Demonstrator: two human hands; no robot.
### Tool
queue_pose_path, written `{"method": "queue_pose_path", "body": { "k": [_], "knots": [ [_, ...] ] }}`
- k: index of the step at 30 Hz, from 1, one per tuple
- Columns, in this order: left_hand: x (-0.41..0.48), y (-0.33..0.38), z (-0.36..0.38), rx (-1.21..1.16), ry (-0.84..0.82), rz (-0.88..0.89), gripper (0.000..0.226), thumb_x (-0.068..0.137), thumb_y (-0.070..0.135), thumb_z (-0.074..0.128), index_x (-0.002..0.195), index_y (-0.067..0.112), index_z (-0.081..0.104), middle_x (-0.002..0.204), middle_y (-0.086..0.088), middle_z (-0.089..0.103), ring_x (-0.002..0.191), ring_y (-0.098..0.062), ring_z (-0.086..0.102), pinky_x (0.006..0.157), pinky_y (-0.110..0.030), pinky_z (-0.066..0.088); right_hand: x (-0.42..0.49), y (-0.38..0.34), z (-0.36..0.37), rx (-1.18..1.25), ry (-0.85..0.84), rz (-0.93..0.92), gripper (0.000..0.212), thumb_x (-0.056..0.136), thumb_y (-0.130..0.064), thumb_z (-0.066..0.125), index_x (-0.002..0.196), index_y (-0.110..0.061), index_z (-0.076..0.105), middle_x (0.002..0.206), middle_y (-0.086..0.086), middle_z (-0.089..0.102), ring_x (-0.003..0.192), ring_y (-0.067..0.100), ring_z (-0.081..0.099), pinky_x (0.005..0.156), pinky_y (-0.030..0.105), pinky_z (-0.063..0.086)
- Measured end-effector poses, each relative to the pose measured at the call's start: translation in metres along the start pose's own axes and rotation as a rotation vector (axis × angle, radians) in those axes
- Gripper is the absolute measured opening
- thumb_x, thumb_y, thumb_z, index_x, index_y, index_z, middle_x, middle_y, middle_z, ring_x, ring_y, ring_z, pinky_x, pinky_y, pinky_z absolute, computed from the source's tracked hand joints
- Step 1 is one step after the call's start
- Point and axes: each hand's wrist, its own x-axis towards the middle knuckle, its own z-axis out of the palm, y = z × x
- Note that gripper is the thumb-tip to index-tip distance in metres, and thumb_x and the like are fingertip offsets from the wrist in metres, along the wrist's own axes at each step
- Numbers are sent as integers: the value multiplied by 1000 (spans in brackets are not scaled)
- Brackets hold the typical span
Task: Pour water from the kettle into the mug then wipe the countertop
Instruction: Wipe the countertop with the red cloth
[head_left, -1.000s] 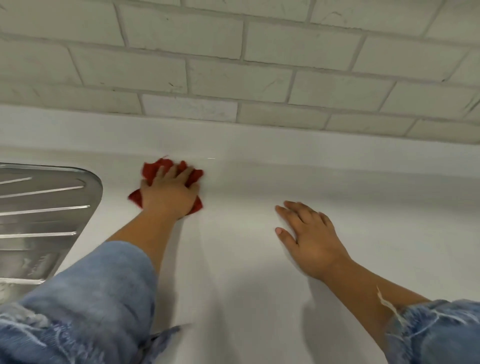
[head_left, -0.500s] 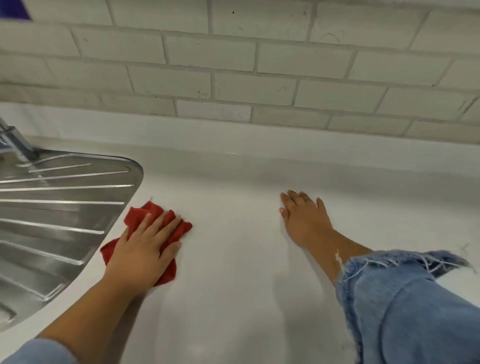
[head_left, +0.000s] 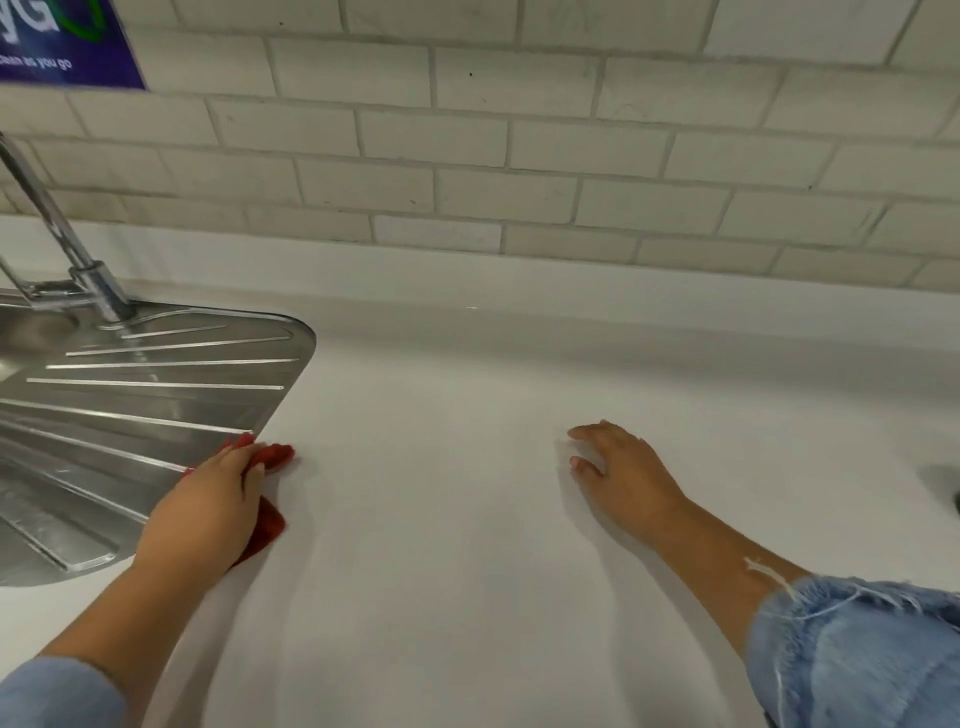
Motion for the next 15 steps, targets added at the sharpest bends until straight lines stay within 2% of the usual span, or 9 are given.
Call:
{"method": "queue_pose_path", "body": {
  "k": [2,4,6,8,10,13,15],
  "knots": [
    [-8,24,-11,-161,56,-41,34,98,22,38,128,19,54,122,-15,61,104,-34,56,85,-43,41,-5,-9,-6,126,14,25,33,96,-28,46,128,-24,55,138,-3,51,129,16,44,107,25,30],
    [-13,43,-20,-417,37,-31,31,98,23,40,123,18,57,97,-8,64,92,-30,55,77,-37,39,-9,-23,-9,263,-22,36,26,95,-26,50,117,-23,63,128,-5,59,120,14,52,99,20,35],
    [-21,67,-27,-616,-16,43,24,97,21,45,115,23,61,93,4,64,98,-24,57,85,-34,42,-13,-42,-12,401,-82,10,21,93,-24,54,110,-24,67,119,-7,64,115,11,56,97,19,38],
    [-29,87,-30,-660,-49,190,20,94,22,52,105,32,65,97,18,63,99,-10,56,94,-28,42,-18,-59,-12,463,-128,-46,23,92,-24,57,113,-25,65,119,-8,64,114,7,56,100,23,42],
    [-38,102,-29,-716,-122,219,20,91,27,52,92,42,66,98,19,67,97,-3,59,91,-24,44,-26,-73,-11,467,-167,-114,37,89,-25,61,125,-31,55,131,-9,55,119,5,50,100,24,40],
    [-51,119,-21,-958,-334,131,23,96,23,48,102,29,70,98,2,75,95,-13,69,83,-29,49,-40,-84,-12,503,-248,-191,72,84,-29,68,141,-45,27,150,-18,28,133,2,32,100,22,39],
    [-55,127,-15,-1045,-432,120,24,95,23,48,103,22,71,97,-4,76,94,-19,71,83,-32,51,-52,-86,-15,523,-261,-197,83,81,-31,70,142,-52,18,150,-23,27,134,-2,28,100,18,35]
  ]
}}
